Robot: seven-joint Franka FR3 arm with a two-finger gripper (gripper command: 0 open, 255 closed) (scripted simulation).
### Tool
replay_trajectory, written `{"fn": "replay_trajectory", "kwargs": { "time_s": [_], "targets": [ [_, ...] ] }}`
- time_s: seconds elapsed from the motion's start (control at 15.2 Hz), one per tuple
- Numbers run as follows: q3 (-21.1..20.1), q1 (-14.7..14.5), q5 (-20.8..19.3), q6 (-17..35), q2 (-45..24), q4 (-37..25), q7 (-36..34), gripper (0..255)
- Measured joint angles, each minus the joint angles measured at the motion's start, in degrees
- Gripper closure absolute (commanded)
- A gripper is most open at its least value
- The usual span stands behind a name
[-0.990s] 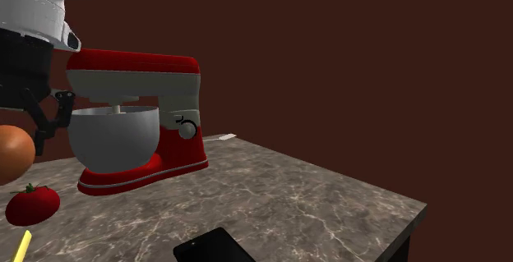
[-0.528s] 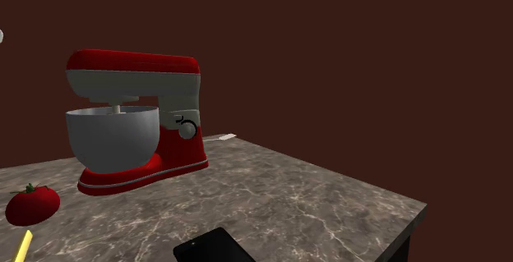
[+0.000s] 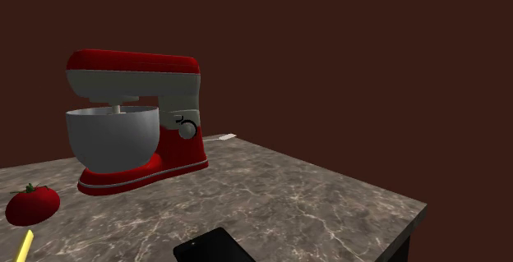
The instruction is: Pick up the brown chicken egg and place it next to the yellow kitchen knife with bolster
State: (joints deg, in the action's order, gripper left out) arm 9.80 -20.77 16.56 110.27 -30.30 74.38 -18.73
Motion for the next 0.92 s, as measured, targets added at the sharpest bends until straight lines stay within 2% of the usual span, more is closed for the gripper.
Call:
{"fn": "replay_trajectory", "kwargs": {
  "time_s": [0.92],
  "targets": [
    [-0.6, -0.4, 1.2, 9.1, -2.3, 7.1, 1.9, 255]
  ]
}}
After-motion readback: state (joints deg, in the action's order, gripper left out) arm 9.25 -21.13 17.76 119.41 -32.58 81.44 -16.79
